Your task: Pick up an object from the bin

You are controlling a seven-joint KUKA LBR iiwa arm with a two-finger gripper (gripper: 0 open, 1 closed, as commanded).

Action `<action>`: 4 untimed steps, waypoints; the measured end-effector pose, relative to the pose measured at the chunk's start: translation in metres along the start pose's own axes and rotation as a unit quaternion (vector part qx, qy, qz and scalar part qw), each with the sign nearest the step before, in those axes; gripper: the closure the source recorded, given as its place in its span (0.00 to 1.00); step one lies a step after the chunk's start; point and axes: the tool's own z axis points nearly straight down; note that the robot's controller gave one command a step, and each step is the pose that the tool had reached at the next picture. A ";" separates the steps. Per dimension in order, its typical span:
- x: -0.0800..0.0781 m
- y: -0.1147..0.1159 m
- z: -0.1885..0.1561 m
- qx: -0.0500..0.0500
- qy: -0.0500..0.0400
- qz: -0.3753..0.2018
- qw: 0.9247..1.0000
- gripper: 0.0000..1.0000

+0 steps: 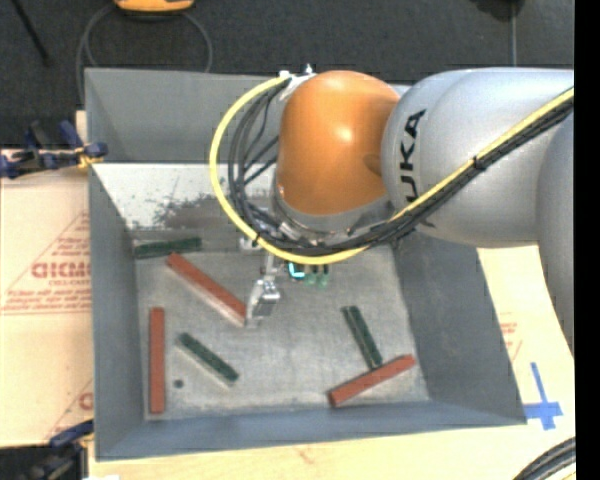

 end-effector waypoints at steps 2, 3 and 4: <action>-0.021 0.000 0.043 -0.001 -0.007 0.039 0.999 0.00; -0.047 0.001 0.060 0.000 -0.002 0.138 0.990 0.00; -0.062 0.022 0.066 -0.001 -0.004 0.150 0.989 0.00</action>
Offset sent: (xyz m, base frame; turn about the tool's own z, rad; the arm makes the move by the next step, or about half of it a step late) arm 0.0539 0.0014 -0.1469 0.2279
